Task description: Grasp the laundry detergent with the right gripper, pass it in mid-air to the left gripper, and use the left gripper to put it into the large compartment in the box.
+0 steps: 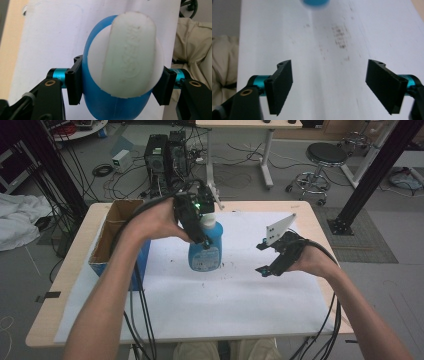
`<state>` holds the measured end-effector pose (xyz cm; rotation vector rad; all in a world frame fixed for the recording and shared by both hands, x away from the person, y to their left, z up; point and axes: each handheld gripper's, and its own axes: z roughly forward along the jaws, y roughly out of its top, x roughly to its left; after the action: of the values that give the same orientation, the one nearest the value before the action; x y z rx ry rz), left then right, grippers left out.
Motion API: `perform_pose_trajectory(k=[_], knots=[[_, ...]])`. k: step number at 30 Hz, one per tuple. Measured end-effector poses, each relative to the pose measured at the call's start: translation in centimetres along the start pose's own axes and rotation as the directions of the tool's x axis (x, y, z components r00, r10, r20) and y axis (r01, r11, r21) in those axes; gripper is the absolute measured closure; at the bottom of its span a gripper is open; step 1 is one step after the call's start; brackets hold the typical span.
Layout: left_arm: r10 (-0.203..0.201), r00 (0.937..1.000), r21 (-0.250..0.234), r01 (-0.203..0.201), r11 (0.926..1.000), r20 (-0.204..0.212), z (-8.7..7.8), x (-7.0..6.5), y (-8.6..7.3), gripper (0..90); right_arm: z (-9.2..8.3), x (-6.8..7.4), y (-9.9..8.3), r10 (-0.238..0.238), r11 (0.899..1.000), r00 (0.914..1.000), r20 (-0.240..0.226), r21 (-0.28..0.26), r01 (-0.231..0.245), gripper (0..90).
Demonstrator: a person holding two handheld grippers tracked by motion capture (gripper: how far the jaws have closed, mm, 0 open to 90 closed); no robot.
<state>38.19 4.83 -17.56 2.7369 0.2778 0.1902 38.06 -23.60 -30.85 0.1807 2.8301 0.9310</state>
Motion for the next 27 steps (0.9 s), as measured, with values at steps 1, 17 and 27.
perform_pose_trajectory(k=[1, 17, 27], knots=[[-0.007, 0.9999, 0.002, 0.007, 1.0, -0.011, -0.7, 0.2, -0.2, 37.5, -0.2, 0.0, -0.4, 0.011, 1.0, 0.9998, 0.013, 0.014, -0.012, 11.9], [-0.146, 0.9817, 0.019, 0.149, 0.9886, -0.123, -9.5, 3.7, -5.1, 37.5, -3.6, 0.0, -4.9, 0.095, 0.993, 0.9894, 0.109, 0.065, -0.103, 11.9], [-0.245, 0.9541, 0.021, 0.252, 0.9675, -0.173, -12.7, 5.3, -9.5, 37.5, -3.9, 0.3, -6.7, 0.121, 0.988, 0.9837, 0.133, 0.084, -0.133, 12.0]])
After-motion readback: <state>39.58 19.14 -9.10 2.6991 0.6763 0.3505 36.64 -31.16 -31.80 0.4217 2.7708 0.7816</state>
